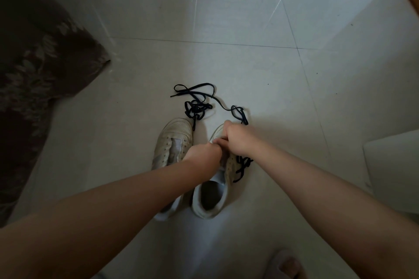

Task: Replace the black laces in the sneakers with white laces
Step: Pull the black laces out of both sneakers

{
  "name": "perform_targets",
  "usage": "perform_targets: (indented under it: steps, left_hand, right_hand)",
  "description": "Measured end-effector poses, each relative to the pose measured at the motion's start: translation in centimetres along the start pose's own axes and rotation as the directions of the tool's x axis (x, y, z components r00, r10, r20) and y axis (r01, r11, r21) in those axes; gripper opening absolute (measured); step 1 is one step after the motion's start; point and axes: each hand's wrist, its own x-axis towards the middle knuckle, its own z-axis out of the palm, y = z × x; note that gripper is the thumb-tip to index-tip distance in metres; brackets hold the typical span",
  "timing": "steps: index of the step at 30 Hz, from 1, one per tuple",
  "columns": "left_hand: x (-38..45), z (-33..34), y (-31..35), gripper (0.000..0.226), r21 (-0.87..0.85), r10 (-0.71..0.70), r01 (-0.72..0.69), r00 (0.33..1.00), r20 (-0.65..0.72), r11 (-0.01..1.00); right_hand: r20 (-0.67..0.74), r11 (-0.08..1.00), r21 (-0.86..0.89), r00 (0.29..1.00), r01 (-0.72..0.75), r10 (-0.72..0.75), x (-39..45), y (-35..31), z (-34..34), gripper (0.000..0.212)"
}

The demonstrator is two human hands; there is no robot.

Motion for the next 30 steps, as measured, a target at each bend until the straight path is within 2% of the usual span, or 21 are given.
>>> perform_targets:
  steps: [4, 6, 7, 8, 9, 10, 11, 12, 13, 14, 15, 16, 17, 18, 19, 20, 22, 24, 26, 30]
  left_hand:
    - [0.0, -0.2, 0.1, 0.027, 0.015, -0.006, 0.006, 1.000, 0.019, 1.000]
    - [-0.1, -0.2, 0.0, 0.025, 0.011, -0.006, 0.006, 1.000, 0.022, 1.000]
    - [-0.1, -0.2, -0.1, 0.023, 0.014, -0.002, 0.002, 1.000, 0.021, 1.000]
    - [-0.1, -0.2, -0.2, 0.023, 0.020, 0.003, -0.003, 1.000, 0.023, 1.000]
    - [-0.1, -0.3, -0.2, 0.023, 0.027, 0.004, -0.005, 1.000, 0.028, 1.000]
    - [-0.1, -0.3, -0.3, 0.023, 0.029, 0.004, -0.005, 0.999, 0.032, 1.000]
    - [-0.1, -0.3, -0.3, 0.023, 0.026, 0.002, -0.003, 0.999, 0.036, 1.000]
    - [-0.1, -0.2, -0.2, 0.023, 0.016, 0.001, -0.001, 0.999, 0.039, 1.000]
    - [-0.1, -0.2, -0.2, 0.023, 0.005, -0.001, 0.000, 0.999, 0.041, 1.000]
    - [-0.2, -0.1, -0.1, 0.023, -0.004, -0.003, 0.003, 0.999, 0.043, 1.000]
    - [-0.3, -0.1, -0.1, 0.023, -0.015, -0.007, 0.007, 0.999, 0.044, 1.000]
    - [-0.3, -0.1, 0.0, 0.023, -0.024, -0.010, 0.011, 0.999, 0.042, 1.000]
    - [-0.3, -0.2, 0.0, 0.023, -0.025, -0.013, 0.014, 0.999, 0.039, 1.000]
    - [-0.3, -0.2, 0.1, 0.023, -0.019, -0.013, 0.014, 0.999, 0.037, 1.000]
    - [-0.3, -0.2, 0.2, 0.023, -0.010, -0.014, 0.014, 0.999, 0.036, 1.000]
    - [-0.3, -0.3, 0.2, 0.024, -0.002, -0.014, 0.014, 0.999, 0.037, 1.000]
    - [-0.4, -0.4, 0.4, 0.023, 0.018, -0.007, 0.006, 0.999, 0.038, 1.000]
    - [-0.6, -0.5, 0.5, 0.022, 0.046, 0.017, -0.018, 0.999, 0.033, 0.999]
    - [-0.6, -0.5, 0.4, 0.022, 0.038, 0.012, -0.013, 0.999, 0.031, 0.999]
    - [-0.5, -0.6, 0.3, 0.025, 0.023, 0.005, -0.006, 0.999, 0.038, 1.000]
  right_hand:
    - [0.050, 0.997, -0.055, 0.998, 0.047, -0.045, 0.6, -0.5, 0.0, 0.027]
    - [0.087, 0.997, -0.023, 0.994, 0.069, -0.067, 0.9, -0.5, 0.1, 0.021]
    - [0.094, 0.994, 0.084, 0.993, 0.069, -0.077, 1.0, -0.3, -0.1, 0.021]
    - [0.077, 0.956, 0.289, 0.995, 0.040, -0.065, 1.0, -0.1, -0.5, 0.021]
    - [0.044, 0.820, 0.572, 0.999, -0.008, -0.022, 0.7, 0.1, -1.5, 0.022]
    - [-0.001, 0.546, 0.837, 0.999, -0.021, 0.039, 0.4, 0.5, -2.7, 0.024]
    - [-0.031, 0.187, 0.982, 0.992, 0.009, 0.119, 0.1, 1.0, -4.0, 0.026]
    - [-0.035, -0.093, 0.994, 0.979, 0.055, 0.199, -0.1, 2.0, -5.1, 0.028]
    - [-0.027, -0.206, 0.975, 0.962, 0.086, 0.273, -0.2, 3.0, -5.9, 0.028]
    - [-0.020, -0.145, 0.987, 0.937, 0.075, 0.349, -0.1, 3.9, -6.1, 0.030]
    - [-0.028, 0.051, 0.999, 0.911, 0.008, 0.411, 0.0, 4.7, -5.8, 0.031]
    - [-0.044, 0.329, 0.937, 0.891, -0.121, 0.452, 0.0, 5.2, -5.1, 0.031]
    - [-0.070, 0.583, 0.775, 0.884, -0.244, 0.463, 0.1, 5.7, -4.0, 0.028]
    - [-0.119, 0.750, 0.582, 0.880, -0.314, 0.460, 0.2, 6.1, -2.8, 0.020]
    - [-0.188, 0.840, 0.441, 0.883, -0.316, 0.431, 0.0, 5.9, -1.8, 0.010]
    - [-0.280, 0.900, 0.362, 0.892, -0.243, 0.354, -0.3, 5.4, -1.0, 0.011]
    - [-0.413, 0.966, 0.255, 0.908, 0.048, 0.064, -0.5, 4.0, -0.2, 0.021]
    - [-0.351, 0.953, 0.173, 0.920, 0.247, -0.175, -0.6, 1.8, -0.1, 0.023]
    - [-0.182, 0.958, 0.027, 0.944, 0.284, -0.275, -0.3, 0.2, 0.2, 0.021]
    - [-0.031, 0.937, -0.295, 0.978, 0.186, -0.204, 0.8, -0.3, -0.1, 0.038]
